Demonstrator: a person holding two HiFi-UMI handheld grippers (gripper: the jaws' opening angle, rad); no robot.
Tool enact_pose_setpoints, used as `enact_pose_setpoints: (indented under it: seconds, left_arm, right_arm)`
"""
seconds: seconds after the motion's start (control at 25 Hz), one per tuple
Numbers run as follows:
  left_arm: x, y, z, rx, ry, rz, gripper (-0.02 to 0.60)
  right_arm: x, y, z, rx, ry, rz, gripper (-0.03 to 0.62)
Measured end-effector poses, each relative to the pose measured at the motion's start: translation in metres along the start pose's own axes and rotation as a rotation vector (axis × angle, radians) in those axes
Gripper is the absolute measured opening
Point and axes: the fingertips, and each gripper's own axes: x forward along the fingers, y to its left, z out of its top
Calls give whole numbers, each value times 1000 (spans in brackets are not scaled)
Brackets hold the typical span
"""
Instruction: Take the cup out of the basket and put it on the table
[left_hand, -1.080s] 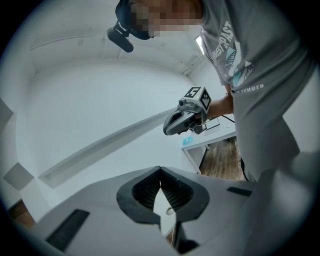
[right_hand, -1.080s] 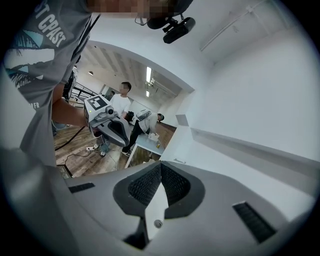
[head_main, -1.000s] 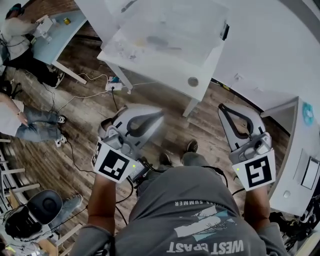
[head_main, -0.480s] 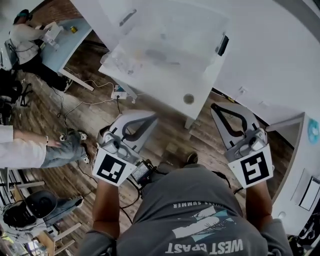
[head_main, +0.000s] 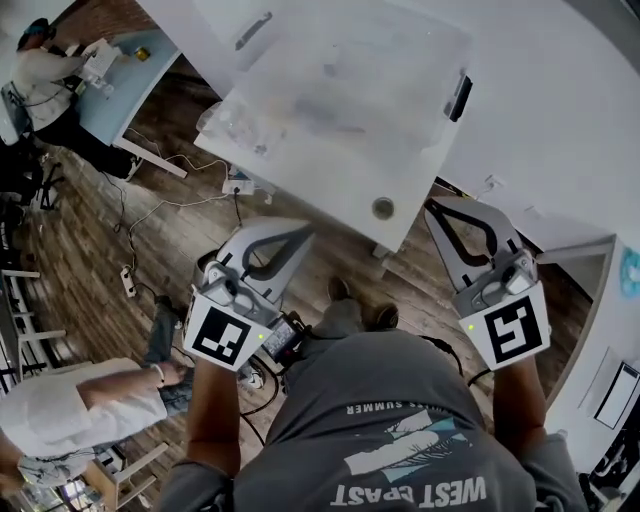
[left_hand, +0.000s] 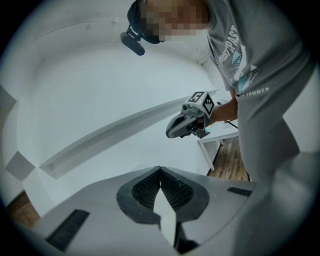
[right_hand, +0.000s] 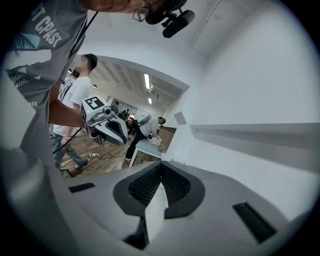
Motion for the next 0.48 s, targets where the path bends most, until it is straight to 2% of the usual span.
enact_pose_setpoints:
  seconds: [0.28, 0.48]
  left_arm:
    - [17, 67, -19, 20, -87, -17, 11]
    - [25, 96, -36, 34, -121, -50, 11]
  right_arm:
    - [49, -31, 11, -27, 44, -73, 11]
    - [80, -44, 18, -46, 59, -113, 11]
